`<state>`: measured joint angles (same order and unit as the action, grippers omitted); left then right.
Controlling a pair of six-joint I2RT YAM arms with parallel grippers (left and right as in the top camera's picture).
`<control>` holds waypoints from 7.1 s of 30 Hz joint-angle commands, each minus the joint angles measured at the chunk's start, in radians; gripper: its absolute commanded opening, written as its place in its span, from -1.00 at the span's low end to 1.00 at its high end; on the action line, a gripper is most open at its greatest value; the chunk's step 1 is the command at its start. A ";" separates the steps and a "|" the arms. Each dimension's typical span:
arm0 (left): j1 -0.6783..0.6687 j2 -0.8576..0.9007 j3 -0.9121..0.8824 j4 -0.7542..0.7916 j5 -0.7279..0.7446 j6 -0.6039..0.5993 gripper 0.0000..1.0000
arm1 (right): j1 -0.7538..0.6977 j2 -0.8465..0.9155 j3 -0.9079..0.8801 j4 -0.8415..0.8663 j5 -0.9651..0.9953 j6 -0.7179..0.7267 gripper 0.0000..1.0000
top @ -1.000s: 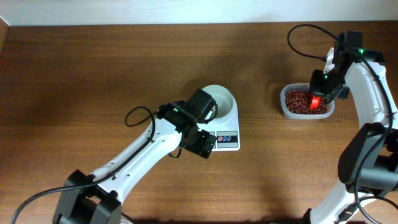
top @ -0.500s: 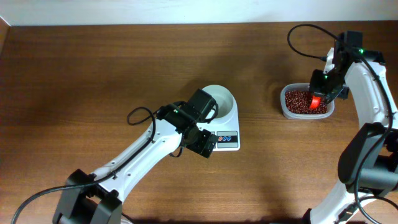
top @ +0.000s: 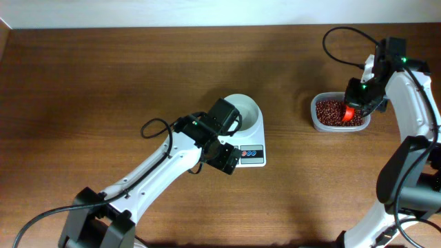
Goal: Scoop item into bowl and weigh 50g on scale
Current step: 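Scoop red beans from the tub with the right gripper's scoop, then carry the filled scoop with the right gripper over the bowl, then tip the scoop with the right gripper to pour beans into bowl, then return the empty scoop with the right gripper to the bean tub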
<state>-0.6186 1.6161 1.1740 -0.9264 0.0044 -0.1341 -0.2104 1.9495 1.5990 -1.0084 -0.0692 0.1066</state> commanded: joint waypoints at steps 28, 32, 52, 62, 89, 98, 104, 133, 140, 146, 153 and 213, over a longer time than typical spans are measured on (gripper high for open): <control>0.005 0.005 -0.011 0.002 0.015 0.016 0.98 | -0.157 0.014 -0.245 0.247 -0.552 -0.002 -0.92; 0.005 0.005 -0.011 0.002 0.015 0.016 0.98 | -0.168 0.023 -0.274 0.248 -0.582 -0.025 -0.92; 0.005 0.005 -0.011 0.002 0.015 0.016 0.98 | -0.433 0.023 -0.274 0.179 -0.931 -0.174 -0.92; 0.005 0.005 -0.011 0.002 0.015 0.016 0.98 | -0.459 0.023 -0.274 0.186 -1.051 -0.170 -0.92; 0.005 0.005 -0.011 0.002 0.015 0.016 0.98 | -0.397 0.023 -0.274 0.149 -1.203 -0.113 -0.91; 0.005 0.005 -0.011 0.002 0.015 0.016 0.98 | -0.230 0.023 -0.273 0.174 -1.284 -0.110 -0.91; 0.005 0.005 -0.011 0.002 0.015 0.016 0.98 | -0.080 0.023 -0.273 0.315 -1.285 0.034 -0.90; 0.005 0.005 -0.011 0.002 0.015 0.016 0.98 | 0.272 -0.095 -0.219 0.473 -1.033 0.191 -0.92; 0.005 0.005 -0.011 0.002 0.015 0.016 0.98 | 0.288 -0.200 -0.219 0.459 -0.887 0.190 -0.92; 0.005 0.005 -0.011 0.002 0.015 0.016 0.98 | 0.351 -0.266 -0.219 0.459 -0.684 0.160 -0.92; 0.005 0.005 -0.011 0.002 0.015 0.016 0.98 | 0.415 -0.268 -0.219 0.436 -0.547 0.041 -0.92; 0.005 0.005 -0.011 0.002 0.015 0.016 0.98 | 0.641 -0.270 -0.010 0.122 -0.237 -0.518 -0.91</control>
<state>-0.6186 1.6161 1.1721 -0.9260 0.0048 -0.1337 0.4263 1.7042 1.5684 -0.8829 -0.2958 -0.3969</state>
